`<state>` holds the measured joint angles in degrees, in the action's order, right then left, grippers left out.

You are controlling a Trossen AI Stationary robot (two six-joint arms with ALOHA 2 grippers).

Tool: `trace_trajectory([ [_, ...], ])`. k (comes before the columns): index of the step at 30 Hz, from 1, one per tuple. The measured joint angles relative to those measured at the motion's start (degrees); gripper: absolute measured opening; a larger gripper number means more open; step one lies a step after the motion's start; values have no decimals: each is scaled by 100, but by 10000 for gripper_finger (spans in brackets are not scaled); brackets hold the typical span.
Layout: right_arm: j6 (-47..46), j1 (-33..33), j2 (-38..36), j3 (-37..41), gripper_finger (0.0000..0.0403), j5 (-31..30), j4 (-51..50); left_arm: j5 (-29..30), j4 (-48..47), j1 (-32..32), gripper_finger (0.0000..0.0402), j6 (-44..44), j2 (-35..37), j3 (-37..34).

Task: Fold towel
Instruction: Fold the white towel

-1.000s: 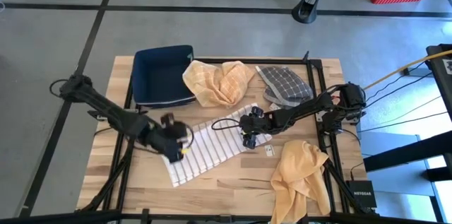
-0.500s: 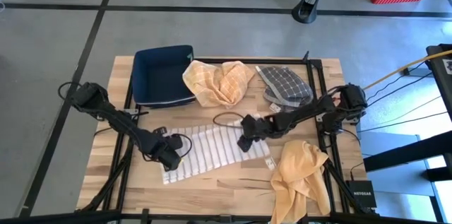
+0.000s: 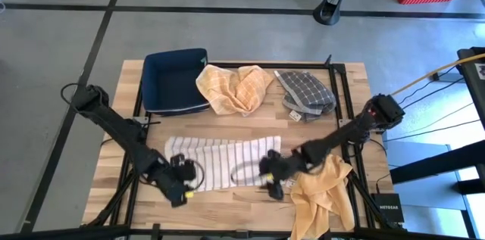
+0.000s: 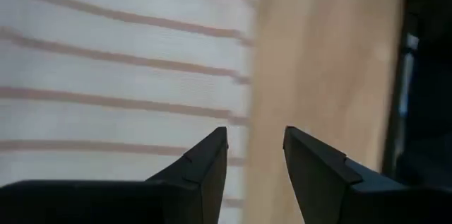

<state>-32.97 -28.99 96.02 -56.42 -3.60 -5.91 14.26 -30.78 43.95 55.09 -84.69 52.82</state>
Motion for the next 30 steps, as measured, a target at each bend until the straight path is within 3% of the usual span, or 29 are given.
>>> trace_trajectory([
  [5, 1305, -638, 373, -2, 257, -1414, 336, 260, 781, 270, 133, -213, -361, 1],
  [8, 1522, -708, 524, -4, 256, -1807, 502, 368, 742, 125, 141, -319, -579, -4],
  [14, 834, -706, 751, -5, 256, -1510, 8, -469, 49, 177, 199, -285, -1096, -7],
  [18, 320, -706, 993, 0, 257, -1442, -81, -566, -214, 290, 223, -186, -1358, 18],
  [23, -1, -706, 1151, 0, 256, -1182, -78, -467, -292, 391, 222, 9, -1491, 26],
  [30, 40, -706, 1147, -8, 256, -1033, -200, -334, -331, 417, 182, 148, -1501, 15],
])
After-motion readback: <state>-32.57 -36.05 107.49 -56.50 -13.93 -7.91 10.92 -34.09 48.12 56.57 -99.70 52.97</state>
